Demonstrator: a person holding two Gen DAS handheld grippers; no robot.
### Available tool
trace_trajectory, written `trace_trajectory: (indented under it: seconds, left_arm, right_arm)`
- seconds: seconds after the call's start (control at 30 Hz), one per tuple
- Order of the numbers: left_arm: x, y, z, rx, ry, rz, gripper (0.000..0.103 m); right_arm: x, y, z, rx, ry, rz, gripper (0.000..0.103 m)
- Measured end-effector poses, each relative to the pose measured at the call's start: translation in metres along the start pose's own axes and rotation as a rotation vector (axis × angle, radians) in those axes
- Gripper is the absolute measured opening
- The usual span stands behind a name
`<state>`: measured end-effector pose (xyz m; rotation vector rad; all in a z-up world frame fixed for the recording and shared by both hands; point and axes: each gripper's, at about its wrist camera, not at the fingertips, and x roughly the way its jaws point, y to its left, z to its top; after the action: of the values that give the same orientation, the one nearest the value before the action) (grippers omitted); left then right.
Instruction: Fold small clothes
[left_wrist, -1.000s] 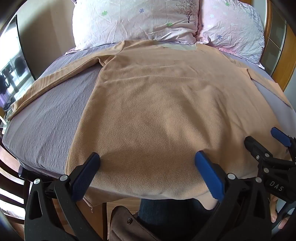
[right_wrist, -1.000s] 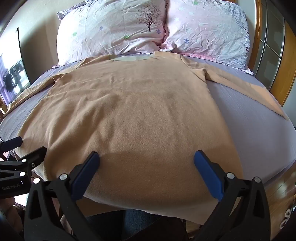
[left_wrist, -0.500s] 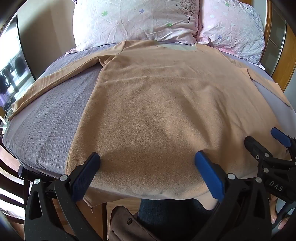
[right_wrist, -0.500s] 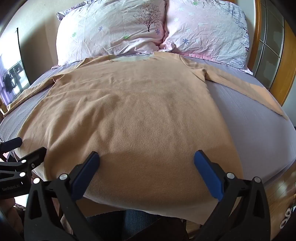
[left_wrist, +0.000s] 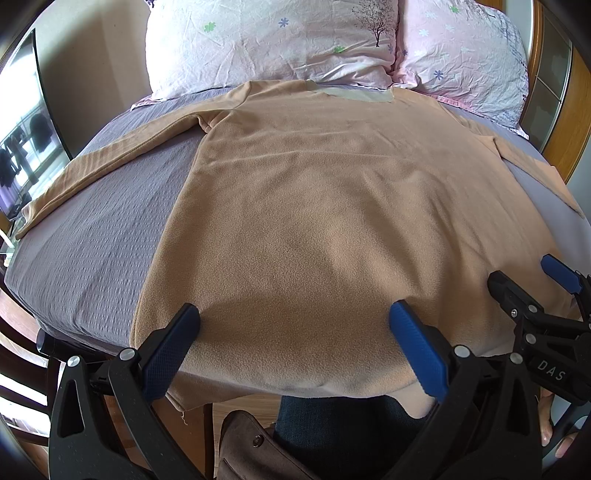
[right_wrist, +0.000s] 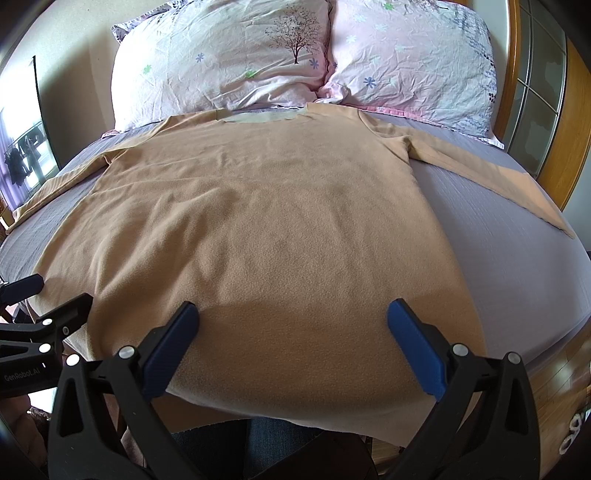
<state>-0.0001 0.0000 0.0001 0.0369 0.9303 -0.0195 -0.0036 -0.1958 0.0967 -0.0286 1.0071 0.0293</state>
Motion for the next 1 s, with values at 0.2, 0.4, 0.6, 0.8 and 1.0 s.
trace_trajectory:
  seconds: [0.2, 0.4, 0.6, 0.8, 1.0]
  left_arm:
    - [0.0, 0.0, 0.0, 0.0, 0.0, 0.0, 0.102]
    - [0.0, 0.0, 0.0, 0.0, -0.001, 0.0, 0.102]
    - [0.0, 0.0, 0.0, 0.0, -0.001, 0.0, 0.102]
    - [-0.0001, 0.0, 0.0, 0.0, -0.002, 0.0, 0.102]
    - [-0.0001, 0.0, 0.0, 0.0, -0.002, 0.0, 0.102]
  right_arm:
    - [-0.0001, -0.0002, -0.0002, 0.0, 0.0, 0.0, 0.101]
    - [-0.0002, -0.0006, -0.0006, 0.0, -0.001, 0.0, 0.101]
    - [-0.0007, -0.001, -0.0007, 0.0, -0.001, 0.0, 0.101]
    - [-0.001, -0.0014, -0.001, 0.0, -0.002, -0.001, 0.101]
    - [-0.0012, -0.0015, -0.0017, 0.0, -0.002, -0.001, 0.101]
